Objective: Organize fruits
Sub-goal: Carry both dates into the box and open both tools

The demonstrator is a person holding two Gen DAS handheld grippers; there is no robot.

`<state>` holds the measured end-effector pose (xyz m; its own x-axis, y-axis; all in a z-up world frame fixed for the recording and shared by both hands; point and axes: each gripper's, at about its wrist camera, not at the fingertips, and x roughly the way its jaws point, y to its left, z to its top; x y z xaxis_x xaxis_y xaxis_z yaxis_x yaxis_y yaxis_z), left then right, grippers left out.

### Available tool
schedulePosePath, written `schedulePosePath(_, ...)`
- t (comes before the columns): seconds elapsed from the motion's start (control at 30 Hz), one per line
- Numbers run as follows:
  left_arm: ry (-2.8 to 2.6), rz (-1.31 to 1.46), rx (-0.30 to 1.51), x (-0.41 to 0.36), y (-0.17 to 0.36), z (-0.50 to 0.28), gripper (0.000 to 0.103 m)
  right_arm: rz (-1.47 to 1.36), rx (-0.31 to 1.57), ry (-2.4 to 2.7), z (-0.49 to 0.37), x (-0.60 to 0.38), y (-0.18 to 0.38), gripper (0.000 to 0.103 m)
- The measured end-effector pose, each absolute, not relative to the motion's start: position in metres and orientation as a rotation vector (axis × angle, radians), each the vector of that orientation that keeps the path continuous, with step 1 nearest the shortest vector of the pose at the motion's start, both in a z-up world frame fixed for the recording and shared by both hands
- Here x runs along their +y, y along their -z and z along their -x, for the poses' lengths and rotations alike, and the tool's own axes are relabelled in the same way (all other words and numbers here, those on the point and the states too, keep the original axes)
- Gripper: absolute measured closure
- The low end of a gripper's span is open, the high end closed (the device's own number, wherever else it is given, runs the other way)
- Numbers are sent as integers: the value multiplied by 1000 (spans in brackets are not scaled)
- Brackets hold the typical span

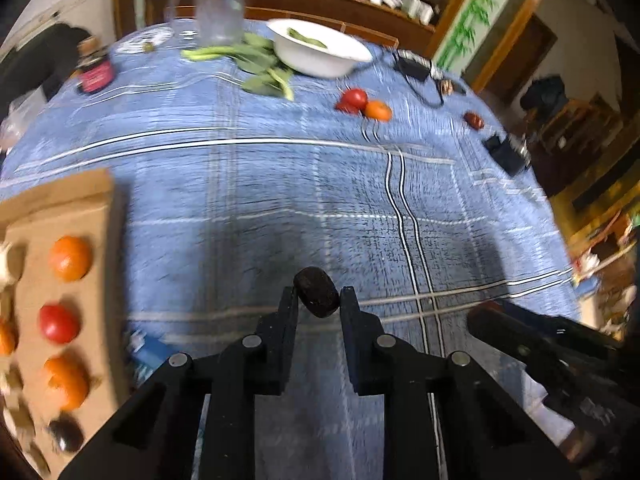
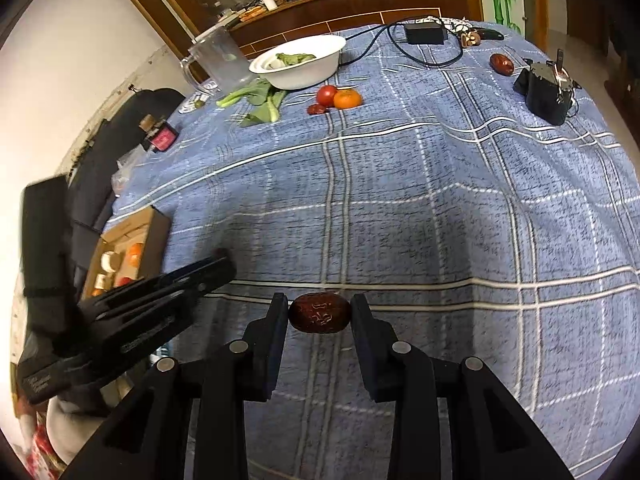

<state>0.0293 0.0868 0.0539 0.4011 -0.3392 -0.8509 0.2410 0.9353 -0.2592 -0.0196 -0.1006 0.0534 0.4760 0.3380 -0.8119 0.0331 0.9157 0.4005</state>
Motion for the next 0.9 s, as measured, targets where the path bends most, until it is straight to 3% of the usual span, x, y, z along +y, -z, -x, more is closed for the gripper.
schedulePosePath(0.3, 234, 339, 1022, 223, -95, 38, 83, -492, 1117, -404, 21, -31, -64, 68)
schedulePosePath(0.5, 55, 326, 1059, 296, -83, 81, 82, -514, 1197, -619, 23, 45, -64, 68)
schedulePosePath(0.9, -19, 225, 1112, 338, -62, 97, 82, -72, 1171, -735, 63, 178, -62, 68)
